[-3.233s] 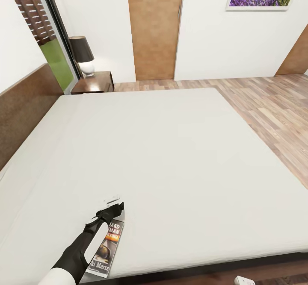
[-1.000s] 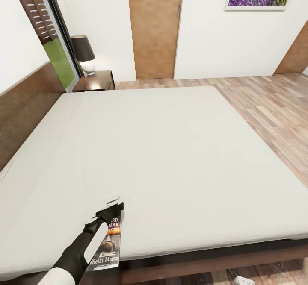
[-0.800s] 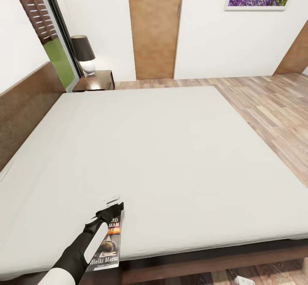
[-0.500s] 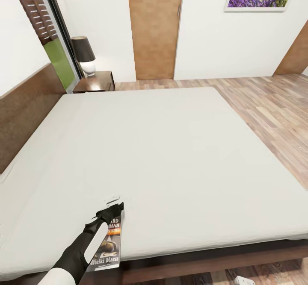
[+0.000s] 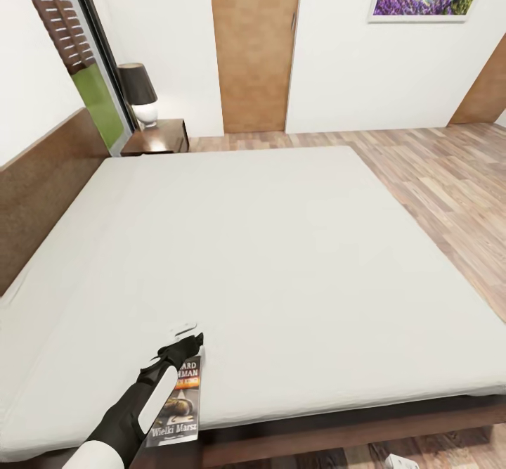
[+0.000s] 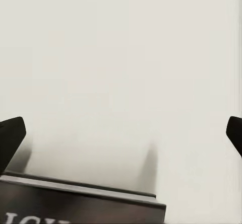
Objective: In the bedroom, move the book from the bed onto either nightstand, and place the two sandals side by side next to the bed.
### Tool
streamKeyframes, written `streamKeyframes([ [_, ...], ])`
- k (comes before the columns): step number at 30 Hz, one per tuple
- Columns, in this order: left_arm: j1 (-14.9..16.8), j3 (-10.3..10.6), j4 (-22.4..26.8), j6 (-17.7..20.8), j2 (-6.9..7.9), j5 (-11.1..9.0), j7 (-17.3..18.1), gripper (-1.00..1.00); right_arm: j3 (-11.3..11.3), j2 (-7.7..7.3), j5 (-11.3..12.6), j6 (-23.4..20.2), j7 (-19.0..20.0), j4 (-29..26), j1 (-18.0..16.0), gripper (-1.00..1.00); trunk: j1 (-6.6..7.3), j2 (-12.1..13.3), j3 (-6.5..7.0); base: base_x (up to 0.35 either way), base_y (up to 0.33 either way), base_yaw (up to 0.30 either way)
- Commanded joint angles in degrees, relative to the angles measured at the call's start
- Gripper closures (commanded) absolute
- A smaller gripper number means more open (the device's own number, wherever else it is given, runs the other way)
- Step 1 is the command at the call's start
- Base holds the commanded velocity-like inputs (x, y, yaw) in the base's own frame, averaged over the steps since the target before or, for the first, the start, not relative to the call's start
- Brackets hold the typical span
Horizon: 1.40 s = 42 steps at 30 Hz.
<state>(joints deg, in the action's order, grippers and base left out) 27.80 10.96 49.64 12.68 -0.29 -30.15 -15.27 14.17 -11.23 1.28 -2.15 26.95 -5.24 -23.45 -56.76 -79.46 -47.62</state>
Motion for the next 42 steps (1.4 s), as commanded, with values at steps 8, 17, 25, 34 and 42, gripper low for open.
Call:
streamKeyframes([
  [8, 0.00, 0.29, 0.10, 0.15, 0.03, -0.52, -0.57, -1.00, 0.24, -0.01, 0.13, -0.23, 0.27, 0.05, -0.03, -1.00, 1.77, 3.20, 1.40, 0.000, 0.000, 0.000],
  [17, -0.01, 0.19, 0.10, 0.23, 0.06, -0.57, -0.65, -1.00, 0.29, 0.02, 0.13, -0.28, 0.31, 0.05, -0.02, -1.00, 3.74, 6.81, 3.02, 0.000, 0.000, 0.000],
  [25, -0.02, 0.14, 0.18, 0.32, 0.12, -0.68, -0.56, -1.00, 0.33, 0.04, 0.21, -0.24, 0.34, 0.05, -0.01, -1.00, 5.50, 10.02, 4.46, 0.000, 0.000, 0.000],
  [34, -0.03, 0.20, 0.28, 0.43, 0.11, -0.78, -0.41, -1.00, 0.32, 0.01, 0.31, -0.30, 0.38, 0.05, -0.02, -1.00, 7.48, 13.63, 6.07, 0.000, 0.000, 0.000],
  [42, -0.03, 0.21, 0.28, 0.53, 0.25, -0.83, 1.18, -1.00, 0.33, 0.03, 0.31, -0.30, 0.38, 0.04, -0.04, -1.00, 9.23, 16.84, 7.51, 0.000, 0.000, 0.000],
])
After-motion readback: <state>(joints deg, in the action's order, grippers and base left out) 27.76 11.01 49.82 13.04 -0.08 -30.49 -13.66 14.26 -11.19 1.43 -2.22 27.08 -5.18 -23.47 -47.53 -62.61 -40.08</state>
